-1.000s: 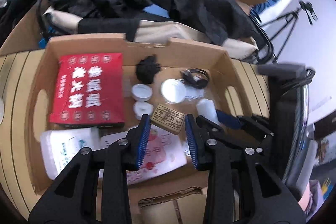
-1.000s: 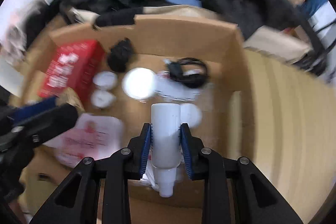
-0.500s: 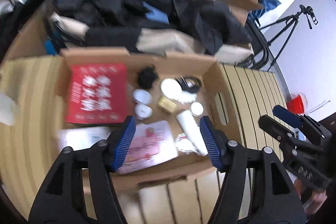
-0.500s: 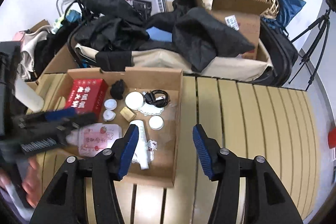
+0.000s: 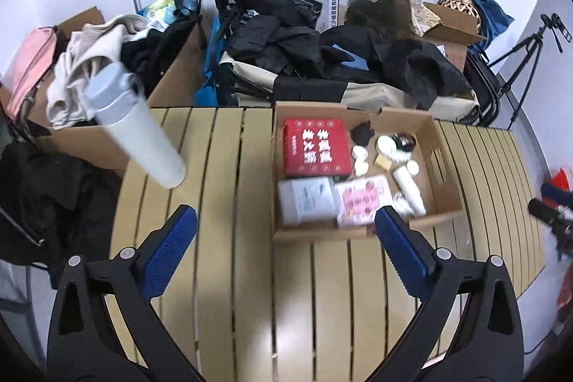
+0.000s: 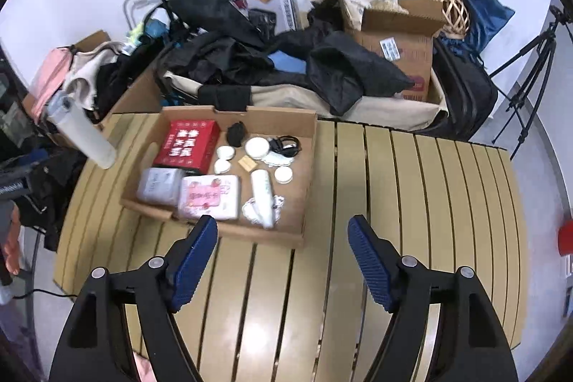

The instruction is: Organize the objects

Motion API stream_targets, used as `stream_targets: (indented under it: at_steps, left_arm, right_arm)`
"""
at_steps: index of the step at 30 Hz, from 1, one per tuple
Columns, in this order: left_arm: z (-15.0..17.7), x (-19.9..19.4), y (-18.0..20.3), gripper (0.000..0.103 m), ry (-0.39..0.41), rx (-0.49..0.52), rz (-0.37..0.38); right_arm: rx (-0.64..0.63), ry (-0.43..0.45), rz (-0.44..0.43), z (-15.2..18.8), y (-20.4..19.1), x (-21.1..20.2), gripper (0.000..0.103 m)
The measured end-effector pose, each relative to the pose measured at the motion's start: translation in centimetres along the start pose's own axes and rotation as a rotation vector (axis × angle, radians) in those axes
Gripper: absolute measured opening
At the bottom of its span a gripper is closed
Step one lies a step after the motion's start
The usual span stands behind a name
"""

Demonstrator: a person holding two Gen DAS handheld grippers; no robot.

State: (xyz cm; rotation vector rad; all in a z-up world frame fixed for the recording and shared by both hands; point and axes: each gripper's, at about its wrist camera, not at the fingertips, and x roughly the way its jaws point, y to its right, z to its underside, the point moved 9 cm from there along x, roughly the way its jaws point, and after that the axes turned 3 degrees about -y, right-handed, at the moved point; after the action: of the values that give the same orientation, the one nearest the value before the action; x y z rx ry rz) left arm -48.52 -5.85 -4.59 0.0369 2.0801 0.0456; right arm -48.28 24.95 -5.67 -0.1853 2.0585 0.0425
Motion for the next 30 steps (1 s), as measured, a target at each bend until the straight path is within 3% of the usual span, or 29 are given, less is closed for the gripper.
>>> stream_targets:
  at_steps: [4, 9, 14, 18, 23, 26, 30]
  left_arm:
    - [3.2, -3.8, -0.4, 0.099, 0.031, 0.019, -0.037]
    - [9.5, -11.4, 0.3, 0.103, 0.159, 0.088, 0.019]
    - [18.6, -17.4, -0.8, 0.103, 0.245, 0.105, -0.048]
    - [27.0, -20.3, -1.3, 0.103, 0.355, 0.102, -0.114]
    - [35.7, -21.1, -0.9, 0.103, 0.354, -0.005, -0.094]
    - [37.6, -20.0, 0.6, 0.103, 0.284, 0.039, -0.074]
    - [37.2, -20.9, 1.2, 0.103, 0.319, 0.055, -0.105]
  right_arm:
    - [-0.018, 0.039, 0.010, 2.0, -1.2, -3.4, 0.079]
    - [-0.055, 0.135, 0.006, 7.0, -2.9, -8.8, 0.079]
    - [-0.028, 0.224, -0.037, 16.0, -4.4, -14.0, 0.079]
    - [-0.021, 0.264, -0.011, 24.0, -6.1, -17.0, 0.080]
    - [-0.004, 0.312, -0.024, 33.3, -8.9, -18.6, 0.084]
    - [-0.030, 0.291, -0.009, 35.9, -10.2, -17.6, 0.084]
    - [-0.038, 0.304, -0.054, 36.3, -11.3, -17.9, 0.084]
